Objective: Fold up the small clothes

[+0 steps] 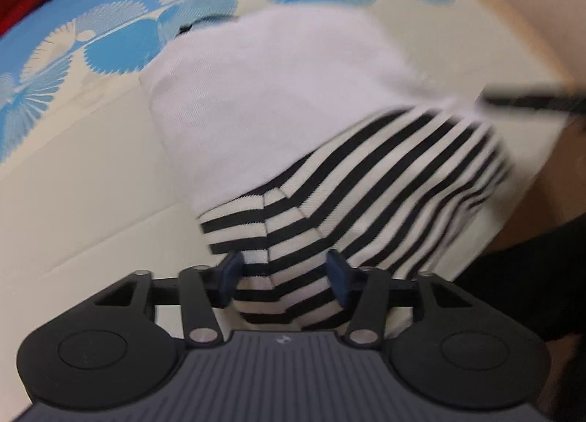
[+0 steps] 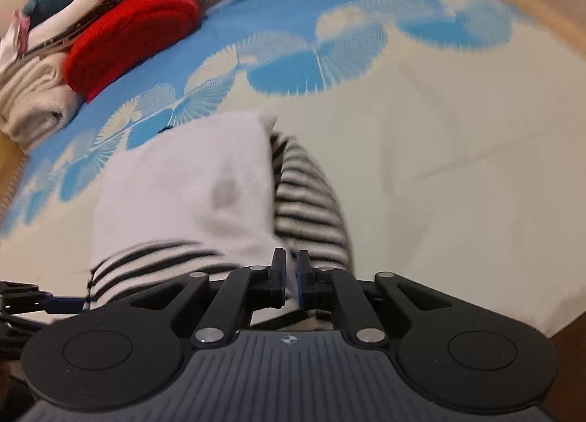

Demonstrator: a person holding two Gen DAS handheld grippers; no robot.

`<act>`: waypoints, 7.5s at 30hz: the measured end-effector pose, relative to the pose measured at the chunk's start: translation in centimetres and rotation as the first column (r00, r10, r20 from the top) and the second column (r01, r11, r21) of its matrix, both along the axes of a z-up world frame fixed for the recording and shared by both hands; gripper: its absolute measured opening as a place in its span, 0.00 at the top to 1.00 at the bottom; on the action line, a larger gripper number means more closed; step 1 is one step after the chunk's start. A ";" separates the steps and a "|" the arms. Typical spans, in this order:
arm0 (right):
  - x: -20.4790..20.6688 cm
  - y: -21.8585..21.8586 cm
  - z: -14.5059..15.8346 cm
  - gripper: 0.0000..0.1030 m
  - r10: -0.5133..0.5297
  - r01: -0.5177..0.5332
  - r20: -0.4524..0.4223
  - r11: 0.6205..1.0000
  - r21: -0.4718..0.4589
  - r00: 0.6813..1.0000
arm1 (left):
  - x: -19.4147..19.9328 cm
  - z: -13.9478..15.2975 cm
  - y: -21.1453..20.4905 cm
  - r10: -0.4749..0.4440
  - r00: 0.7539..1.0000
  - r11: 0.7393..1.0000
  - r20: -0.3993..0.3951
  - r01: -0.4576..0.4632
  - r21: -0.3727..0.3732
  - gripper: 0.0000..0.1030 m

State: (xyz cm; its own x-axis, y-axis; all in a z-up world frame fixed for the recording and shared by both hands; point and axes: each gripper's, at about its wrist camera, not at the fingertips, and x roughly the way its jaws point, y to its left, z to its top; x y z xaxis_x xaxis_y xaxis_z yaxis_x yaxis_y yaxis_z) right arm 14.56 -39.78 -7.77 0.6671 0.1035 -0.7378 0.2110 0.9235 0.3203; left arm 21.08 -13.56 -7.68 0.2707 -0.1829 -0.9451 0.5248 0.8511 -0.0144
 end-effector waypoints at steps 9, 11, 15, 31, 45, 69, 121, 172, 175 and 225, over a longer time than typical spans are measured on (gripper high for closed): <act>0.4 5.5 -2.6 0.63 0.276 -0.286 -0.118 0.956 -0.069 0.954 | 1.2 0.5 1.2 0.067 0.996 0.996 -0.056 -0.070 -0.052 0.40; 0.8 6.0 -4.9 0.58 0.273 -0.308 -0.241 0.943 -0.125 0.932 | 1.8 0.9 1.4 0.088 0.994 0.993 -0.059 -0.092 -0.067 0.40; 1.0 4.8 -2.5 0.52 0.237 -0.255 -0.173 0.963 -0.092 0.956 | 2.5 1.9 1.7 0.136 0.990 0.987 -0.039 -0.139 -0.080 0.40; 14.2 -1.0 -2.9 0.34 0.015 -0.004 -0.064 0.985 0.170 0.998 | 6.2 3.0 3.0 0.274 0.961 0.953 -0.033 -0.276 -0.128 0.40; 15.6 0.9 -3.1 0.88 0.009 -0.014 -0.098 0.999 -0.053 0.995 | 6.4 3.5 4.0 0.298 0.954 0.944 -0.021 -0.298 -0.144 0.40; 9.9 0.2 -2.7 0.37 0.236 -0.255 -0.184 0.963 -0.084 0.954 | 13.1 1.7 7.3 0.355 0.927 0.868 -0.120 -0.375 -0.327 0.25; 19.9 11.5 -3.6 0.49 0.311 -0.315 -0.187 0.949 0.009 0.932 | 15.5 -1.3 16.2 0.252 0.961 0.948 -0.114 -0.269 -0.172 0.14; -4.4 14.2 14.3 0.20 0.196 -0.091 0.291 0.937 -0.338 0.936 | -9.9 12.5 10.8 0.513 0.772 0.857 0.376 -0.483 -0.177 0.08; -4.1 13.8 13.0 0.19 0.204 -0.097 0.321 0.943 -0.320 0.925 | -8.7 12.4 11.1 0.523 0.768 0.851 0.371 -0.496 -0.172 0.08; 0.2 16.4 9.1 0.21 0.234 -0.194 0.115 0.939 -0.283 0.965 | -6.9 10.3 8.4 0.548 0.786 0.836 0.286 -0.518 -0.178 0.04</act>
